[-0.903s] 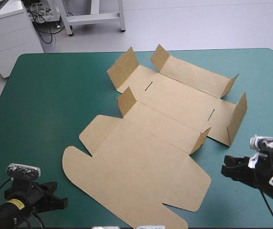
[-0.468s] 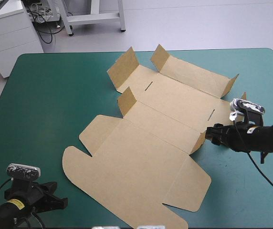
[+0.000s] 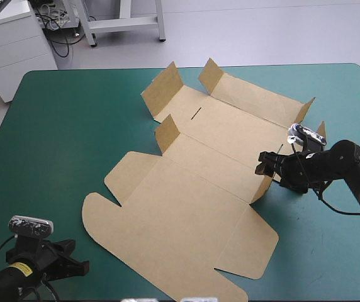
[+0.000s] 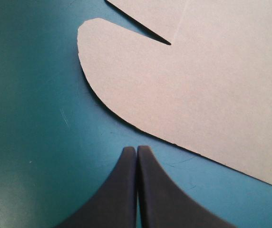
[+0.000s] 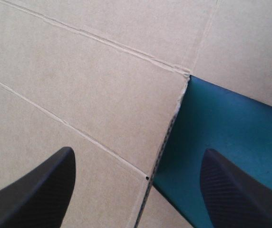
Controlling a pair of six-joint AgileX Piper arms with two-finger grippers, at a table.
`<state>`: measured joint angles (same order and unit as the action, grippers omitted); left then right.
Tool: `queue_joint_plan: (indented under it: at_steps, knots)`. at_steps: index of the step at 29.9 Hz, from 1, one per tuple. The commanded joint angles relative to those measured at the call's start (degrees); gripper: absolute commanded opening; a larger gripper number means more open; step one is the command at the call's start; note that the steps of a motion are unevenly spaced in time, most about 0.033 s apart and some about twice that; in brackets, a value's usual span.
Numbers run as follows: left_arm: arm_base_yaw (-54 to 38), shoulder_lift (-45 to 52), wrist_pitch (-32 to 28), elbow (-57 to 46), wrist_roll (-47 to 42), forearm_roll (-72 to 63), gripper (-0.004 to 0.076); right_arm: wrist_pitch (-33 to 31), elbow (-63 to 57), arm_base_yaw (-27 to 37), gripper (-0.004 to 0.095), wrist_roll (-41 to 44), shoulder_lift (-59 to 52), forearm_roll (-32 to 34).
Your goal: Fold the box
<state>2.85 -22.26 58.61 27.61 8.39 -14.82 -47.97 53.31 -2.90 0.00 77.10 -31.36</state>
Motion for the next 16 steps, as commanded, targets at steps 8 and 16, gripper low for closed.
queue_joint_plan:
  at_steps: [8, 16]
  knots:
    - [0.31, -0.99, -3.17, 1.54, -0.47, -0.88, -0.0032, 2.75, 1.89, -0.25, 0.0641, -0.61, 4.13, -2.87]
    - [0.31, -0.99, -3.17, 1.54, -0.47, -0.88, -0.0032, 3.44, 1.89, -0.25, 0.026, -0.61, 4.66, -3.37]
